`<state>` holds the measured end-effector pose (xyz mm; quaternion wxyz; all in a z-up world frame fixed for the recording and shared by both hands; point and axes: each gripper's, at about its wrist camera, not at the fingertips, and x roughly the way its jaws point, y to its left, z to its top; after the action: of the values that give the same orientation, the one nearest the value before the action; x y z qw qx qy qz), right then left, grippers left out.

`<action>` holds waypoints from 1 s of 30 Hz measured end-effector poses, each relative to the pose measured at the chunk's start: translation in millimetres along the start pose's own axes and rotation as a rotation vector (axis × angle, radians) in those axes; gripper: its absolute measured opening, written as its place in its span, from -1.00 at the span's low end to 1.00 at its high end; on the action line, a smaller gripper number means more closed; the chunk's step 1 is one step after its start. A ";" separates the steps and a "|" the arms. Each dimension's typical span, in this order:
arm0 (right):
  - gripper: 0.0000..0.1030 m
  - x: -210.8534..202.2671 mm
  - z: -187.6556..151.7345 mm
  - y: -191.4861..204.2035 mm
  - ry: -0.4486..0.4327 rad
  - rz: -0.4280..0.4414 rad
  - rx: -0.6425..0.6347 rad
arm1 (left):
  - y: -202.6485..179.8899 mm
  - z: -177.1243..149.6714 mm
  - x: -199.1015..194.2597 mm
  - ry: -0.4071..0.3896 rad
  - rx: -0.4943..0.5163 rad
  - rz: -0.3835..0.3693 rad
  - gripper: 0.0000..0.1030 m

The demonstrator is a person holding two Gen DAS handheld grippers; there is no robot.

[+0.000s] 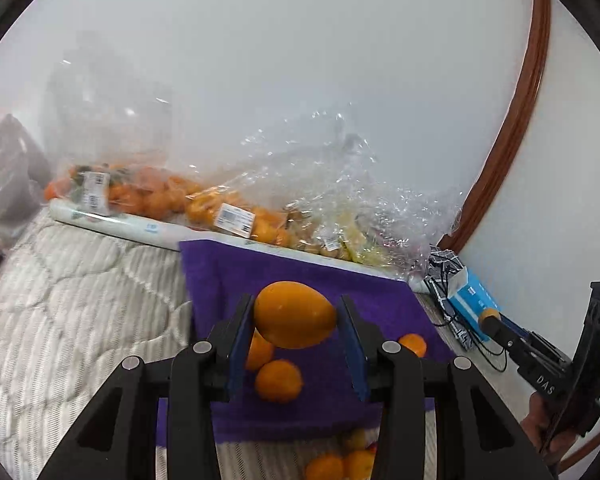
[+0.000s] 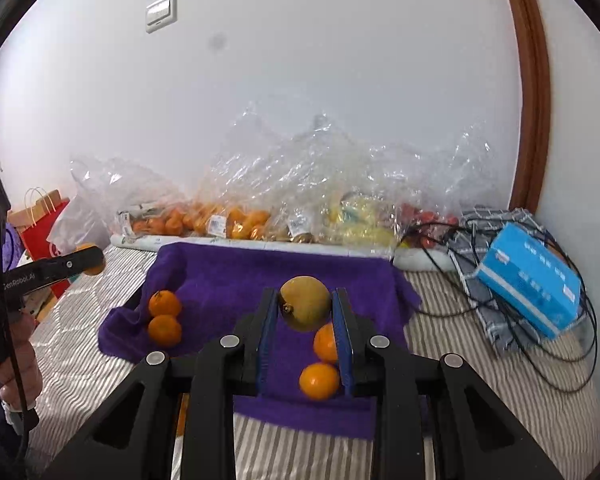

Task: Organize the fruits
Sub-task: 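Lower the lemon onto the towel and open the right tool while the left tool releases the oval fruit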

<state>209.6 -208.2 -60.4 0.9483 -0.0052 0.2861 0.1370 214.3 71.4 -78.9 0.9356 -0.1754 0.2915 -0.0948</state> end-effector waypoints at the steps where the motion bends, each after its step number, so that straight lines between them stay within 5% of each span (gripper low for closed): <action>1: -0.47 3.9 0.4 -1.9 0.000 0.002 -0.004 | -2.4 0.0 5.8 0.007 -0.003 -0.003 -0.23; 16: -0.47 62.8 -39.3 -36.5 0.212 -0.076 0.045 | 9.0 -32.4 55.0 0.093 -0.056 -0.026 -0.24; 28: -0.44 76.2 -49.3 -28.5 0.256 -0.096 0.010 | -17.5 -49.7 65.5 0.155 0.042 -0.121 -0.23; 30: -0.30 74.1 -49.0 -25.5 0.239 -0.093 0.004 | -20.8 -51.0 67.9 0.174 0.050 -0.132 -0.23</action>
<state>249.1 -218.0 -143.5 0.9128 -0.0329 0.3970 0.0906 238.4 19.4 -144.9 0.9025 -0.1621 0.3570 -0.1782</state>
